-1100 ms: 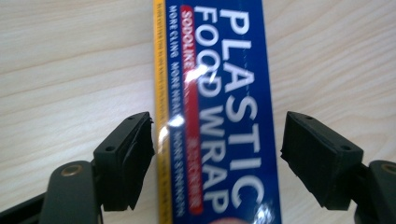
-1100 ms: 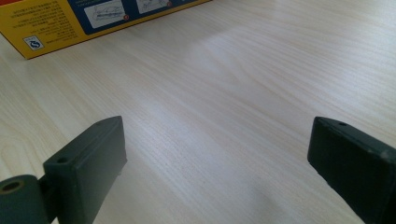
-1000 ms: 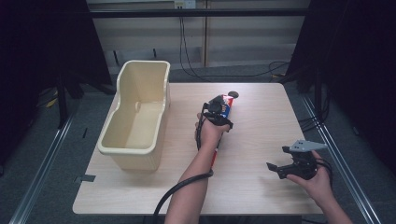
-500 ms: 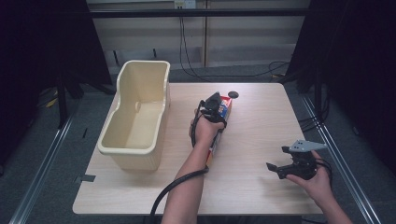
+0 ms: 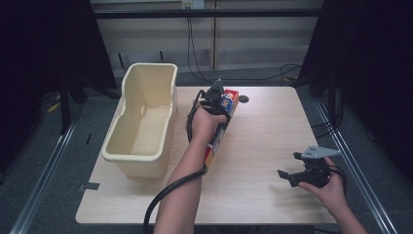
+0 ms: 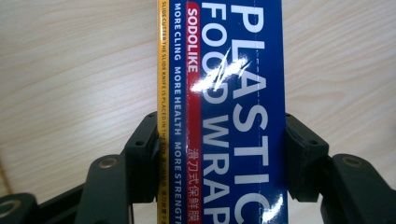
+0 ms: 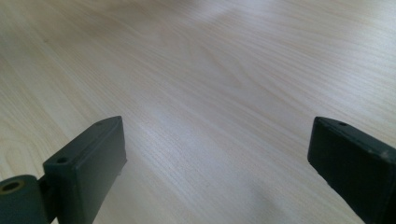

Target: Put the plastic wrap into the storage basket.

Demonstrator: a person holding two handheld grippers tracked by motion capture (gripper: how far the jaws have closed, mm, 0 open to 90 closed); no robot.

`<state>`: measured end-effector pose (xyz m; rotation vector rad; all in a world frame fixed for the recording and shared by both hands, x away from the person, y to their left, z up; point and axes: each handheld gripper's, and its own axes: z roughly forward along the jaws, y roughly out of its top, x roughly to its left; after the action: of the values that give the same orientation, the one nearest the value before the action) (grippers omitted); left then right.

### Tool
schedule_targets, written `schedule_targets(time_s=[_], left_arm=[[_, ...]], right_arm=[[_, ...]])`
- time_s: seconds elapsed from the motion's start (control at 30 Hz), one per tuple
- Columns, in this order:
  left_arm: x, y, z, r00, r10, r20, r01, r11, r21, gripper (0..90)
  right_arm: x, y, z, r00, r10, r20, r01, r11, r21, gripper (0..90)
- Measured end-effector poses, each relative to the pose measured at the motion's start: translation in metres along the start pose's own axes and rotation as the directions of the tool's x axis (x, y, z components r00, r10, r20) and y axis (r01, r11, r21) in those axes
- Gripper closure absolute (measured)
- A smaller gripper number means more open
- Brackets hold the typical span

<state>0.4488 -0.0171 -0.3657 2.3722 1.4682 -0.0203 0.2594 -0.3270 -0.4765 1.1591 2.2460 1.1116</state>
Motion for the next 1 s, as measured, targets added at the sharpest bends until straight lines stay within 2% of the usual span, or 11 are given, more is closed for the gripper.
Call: schedule_targets(time_s=[0.2,0.27,0.3,0.33,0.43,0.63,0.77,0.8,0.87,1.0], left_arm=[[0.007,0.000,-0.025,0.9998,0.004,0.018,-0.004,1.0000,0.007,40.8],[0.010,0.000,-0.033,0.9998,0.013,0.012,-0.013,0.9999,0.010,40.8],[0.009,0.000,-0.036,1.0000,-0.001,0.008,0.001,1.0000,0.002,40.8],[0.011,0.000,-0.041,0.9999,0.013,0.000,-0.013,0.9999,0.008,40.8],[0.012,0.001,-0.052,0.9998,0.017,-0.008,-0.017,0.9998,0.009,40.7],[0.017,0.002,-0.072,0.9995,0.007,-0.031,-0.007,0.9999,0.011,40.7],[0.023,0.001,-0.084,0.9996,0.003,-0.028,-0.003,0.9999,0.014,40.7],[0.025,0.000,-0.089,0.9992,-0.009,-0.039,0.009,0.9998,0.018,40.7],[0.025,-0.001,-0.091,0.9990,-0.012,-0.042,0.013,0.9998,0.014,40.7],[0.036,-0.004,-0.104,0.9986,-0.033,-0.042,0.034,0.9992,0.021,40.7]], right_arm=[[0.000,0.000,0.000,1.0000,-0.001,0.005,0.001,1.000,-0.001,3.8],[0.000,0.000,0.000,1.0000,-0.002,0.001,0.002,1.000,0.000,3.9],[0.000,0.000,0.000,1.0000,0.000,0.002,0.000,1.000,0.000,3.9],[0.000,0.000,0.000,1.0000,0.000,0.002,0.000,1.000,0.000,3.9],[0.000,0.000,0.000,1.0000,-0.001,0.005,0.001,1.000,0.001,3.9],[0.000,0.000,-0.001,1.0000,0.004,0.002,-0.004,1.000,0.004,3.9],[0.000,0.000,-0.001,1.0000,0.006,-0.001,-0.006,1.000,0.002,3.9],[0.000,0.000,-0.001,1.0000,0.004,-0.001,-0.004,1.000,0.003,4.0],[0.000,0.000,0.000,1.0000,0.001,0.000,-0.001,1.000,0.003,3.9],[0.000,0.000,-0.001,1.0000,0.009,-0.002,-0.009,1.000,0.003,3.9]])
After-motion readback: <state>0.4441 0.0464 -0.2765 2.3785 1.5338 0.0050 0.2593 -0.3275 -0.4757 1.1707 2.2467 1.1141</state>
